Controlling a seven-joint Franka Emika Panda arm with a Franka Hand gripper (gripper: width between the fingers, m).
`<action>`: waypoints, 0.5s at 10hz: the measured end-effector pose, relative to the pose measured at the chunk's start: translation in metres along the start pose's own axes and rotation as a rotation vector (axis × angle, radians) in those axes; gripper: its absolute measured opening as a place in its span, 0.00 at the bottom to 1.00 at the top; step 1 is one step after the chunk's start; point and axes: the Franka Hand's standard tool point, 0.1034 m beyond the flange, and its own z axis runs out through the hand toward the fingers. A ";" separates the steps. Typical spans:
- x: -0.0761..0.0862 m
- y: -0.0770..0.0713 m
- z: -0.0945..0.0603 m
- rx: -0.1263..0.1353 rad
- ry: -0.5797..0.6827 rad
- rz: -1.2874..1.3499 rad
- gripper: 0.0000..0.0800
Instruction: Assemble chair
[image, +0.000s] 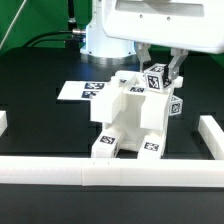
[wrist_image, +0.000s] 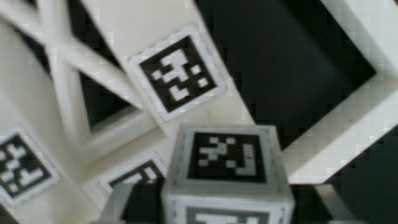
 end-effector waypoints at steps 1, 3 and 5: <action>0.000 0.001 0.000 0.014 -0.006 0.131 0.36; -0.002 -0.001 0.000 0.020 -0.011 0.266 0.36; -0.002 -0.003 0.000 0.024 -0.018 0.383 0.36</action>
Offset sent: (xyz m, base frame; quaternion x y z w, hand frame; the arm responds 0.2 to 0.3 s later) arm 0.0009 -0.0024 -0.0039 -0.0202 -0.0056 0.1617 0.9866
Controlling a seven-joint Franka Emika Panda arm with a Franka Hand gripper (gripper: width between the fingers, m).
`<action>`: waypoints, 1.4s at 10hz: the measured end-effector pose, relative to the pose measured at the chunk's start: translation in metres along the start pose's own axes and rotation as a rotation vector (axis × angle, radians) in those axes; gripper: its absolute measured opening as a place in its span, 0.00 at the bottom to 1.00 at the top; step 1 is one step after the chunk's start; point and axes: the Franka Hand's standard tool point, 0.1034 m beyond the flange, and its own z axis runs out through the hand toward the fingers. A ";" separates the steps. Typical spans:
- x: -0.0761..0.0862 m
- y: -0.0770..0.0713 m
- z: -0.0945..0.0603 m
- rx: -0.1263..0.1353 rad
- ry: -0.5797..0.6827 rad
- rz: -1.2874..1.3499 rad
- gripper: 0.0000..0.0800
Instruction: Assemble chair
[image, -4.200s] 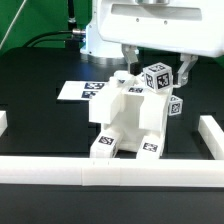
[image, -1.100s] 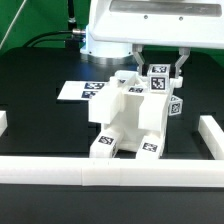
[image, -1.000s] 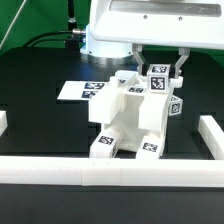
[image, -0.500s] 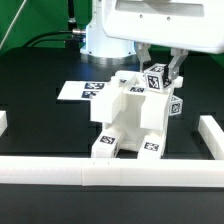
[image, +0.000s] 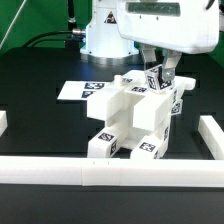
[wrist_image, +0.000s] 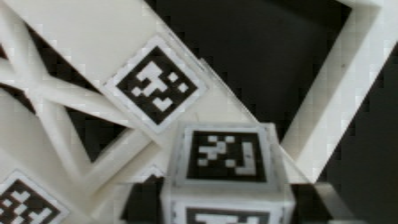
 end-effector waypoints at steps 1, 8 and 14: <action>0.000 0.000 0.000 0.000 0.000 -0.032 0.36; -0.001 -0.007 -0.004 0.000 -0.003 -0.438 0.81; 0.001 -0.008 -0.003 0.015 0.016 -1.025 0.81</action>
Offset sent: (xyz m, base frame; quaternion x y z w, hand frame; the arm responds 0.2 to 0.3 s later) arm 0.0113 0.0050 0.0067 -0.0043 -0.0207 -0.0681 0.9975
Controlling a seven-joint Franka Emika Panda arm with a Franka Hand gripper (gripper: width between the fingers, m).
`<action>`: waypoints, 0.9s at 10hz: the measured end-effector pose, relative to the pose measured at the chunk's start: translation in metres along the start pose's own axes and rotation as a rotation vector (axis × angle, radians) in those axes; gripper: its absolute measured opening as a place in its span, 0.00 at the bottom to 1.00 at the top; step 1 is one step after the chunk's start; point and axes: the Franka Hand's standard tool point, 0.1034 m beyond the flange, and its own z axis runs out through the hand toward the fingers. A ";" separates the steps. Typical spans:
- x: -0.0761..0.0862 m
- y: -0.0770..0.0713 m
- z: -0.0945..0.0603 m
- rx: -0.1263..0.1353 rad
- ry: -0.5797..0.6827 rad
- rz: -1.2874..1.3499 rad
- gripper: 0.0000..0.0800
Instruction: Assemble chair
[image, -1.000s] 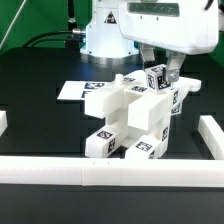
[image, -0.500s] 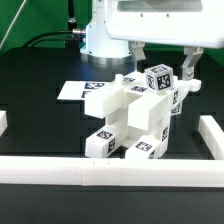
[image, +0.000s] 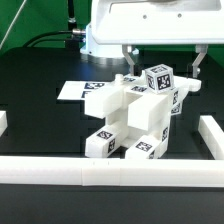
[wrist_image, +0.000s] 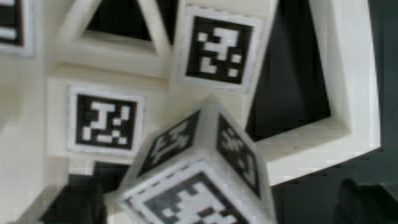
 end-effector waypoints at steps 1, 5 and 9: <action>0.000 0.000 0.000 -0.001 0.000 -0.024 0.81; -0.001 -0.001 -0.001 -0.026 -0.001 -0.216 0.81; -0.003 -0.001 0.000 -0.025 -0.011 -0.245 0.66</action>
Offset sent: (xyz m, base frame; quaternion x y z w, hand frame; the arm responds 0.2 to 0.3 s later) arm -0.0039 0.0040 0.0047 -0.0348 -0.0113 -0.1169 0.9925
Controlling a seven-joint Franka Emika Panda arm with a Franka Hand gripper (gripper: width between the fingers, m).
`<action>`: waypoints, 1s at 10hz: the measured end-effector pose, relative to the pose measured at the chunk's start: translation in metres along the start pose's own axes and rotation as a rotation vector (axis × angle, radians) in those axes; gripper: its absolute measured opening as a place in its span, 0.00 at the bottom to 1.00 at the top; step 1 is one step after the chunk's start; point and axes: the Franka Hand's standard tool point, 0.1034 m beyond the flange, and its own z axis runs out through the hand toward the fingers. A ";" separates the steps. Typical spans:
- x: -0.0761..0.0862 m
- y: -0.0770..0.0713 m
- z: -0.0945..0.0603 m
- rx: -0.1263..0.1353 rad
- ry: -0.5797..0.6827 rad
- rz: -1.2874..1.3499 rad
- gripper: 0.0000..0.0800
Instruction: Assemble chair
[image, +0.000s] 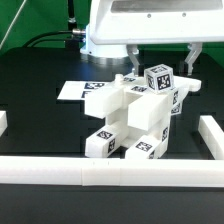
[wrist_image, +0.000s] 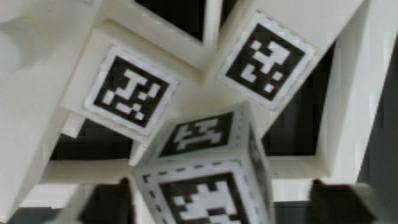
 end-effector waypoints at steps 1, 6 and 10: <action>0.000 0.000 0.000 -0.001 0.001 0.003 0.43; 0.000 0.001 0.000 -0.002 0.003 0.030 0.35; 0.001 0.000 0.001 -0.006 0.003 0.324 0.35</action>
Offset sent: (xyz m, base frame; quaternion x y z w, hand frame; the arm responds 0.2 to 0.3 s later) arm 0.0000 0.0000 0.0000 0.0000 0.0000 0.0000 1.0000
